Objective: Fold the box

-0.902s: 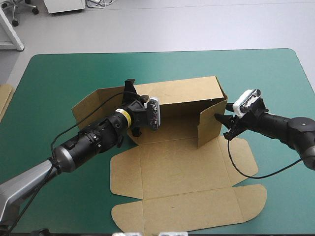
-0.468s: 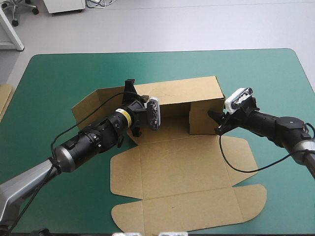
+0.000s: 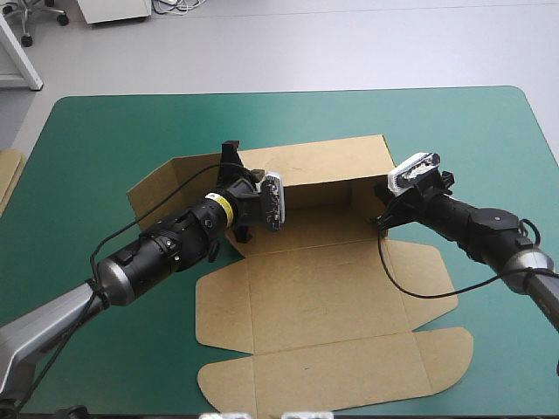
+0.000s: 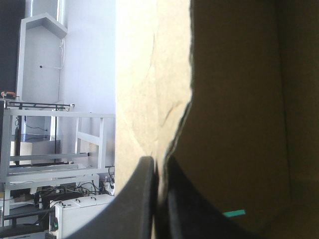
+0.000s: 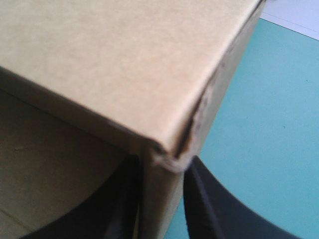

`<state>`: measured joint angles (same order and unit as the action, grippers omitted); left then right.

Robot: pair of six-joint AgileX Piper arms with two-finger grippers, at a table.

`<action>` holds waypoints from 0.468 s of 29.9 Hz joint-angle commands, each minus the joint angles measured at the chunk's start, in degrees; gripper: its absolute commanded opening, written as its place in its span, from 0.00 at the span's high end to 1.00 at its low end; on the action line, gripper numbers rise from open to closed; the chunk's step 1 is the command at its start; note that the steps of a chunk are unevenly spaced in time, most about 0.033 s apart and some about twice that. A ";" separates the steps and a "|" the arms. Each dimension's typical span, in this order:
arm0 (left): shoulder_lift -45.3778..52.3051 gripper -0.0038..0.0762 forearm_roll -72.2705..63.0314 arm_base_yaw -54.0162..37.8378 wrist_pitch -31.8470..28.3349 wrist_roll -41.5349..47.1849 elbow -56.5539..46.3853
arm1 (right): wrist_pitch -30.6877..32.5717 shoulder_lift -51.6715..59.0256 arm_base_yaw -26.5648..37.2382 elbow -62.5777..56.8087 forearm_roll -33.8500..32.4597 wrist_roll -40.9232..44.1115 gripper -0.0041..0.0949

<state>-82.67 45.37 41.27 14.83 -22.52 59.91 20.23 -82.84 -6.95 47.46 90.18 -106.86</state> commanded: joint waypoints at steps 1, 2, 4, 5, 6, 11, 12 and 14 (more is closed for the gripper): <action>0.37 0.96 -3.88 1.08 -5.89 1.52 0.39 | 2.84 1.63 -0.87 1.34 1.31 -0.15 0.85; 0.37 0.96 -3.88 1.08 -6.44 1.52 0.39 | 2.84 1.63 -0.87 1.34 1.31 -0.15 0.89; 0.37 0.96 -3.88 1.08 -7.03 1.52 0.39 | 2.84 1.63 -0.87 1.34 1.46 -0.15 0.96; 0.37 0.96 -3.88 1.08 -7.03 1.52 0.39 | 3.05 1.63 -0.87 1.34 1.47 -0.15 0.98; 0.37 0.96 -3.88 1.08 -7.03 1.52 0.39 | 3.13 1.63 -0.87 1.34 2.04 -0.15 0.98; 0.37 0.96 -3.23 1.08 -7.12 1.52 0.39 | 3.67 1.63 -0.87 1.34 4.03 -0.15 0.98; 0.37 0.96 -3.23 1.08 -7.12 1.52 0.39 | 3.67 1.63 -0.87 1.34 4.03 -0.15 0.98; 0.37 0.95 -3.23 1.08 -7.12 1.52 0.39 | 3.67 1.63 -0.87 1.34 4.03 -0.15 0.98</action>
<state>-82.67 45.22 41.21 13.83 -22.46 59.81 18.52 -82.84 -7.08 47.46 93.87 -105.30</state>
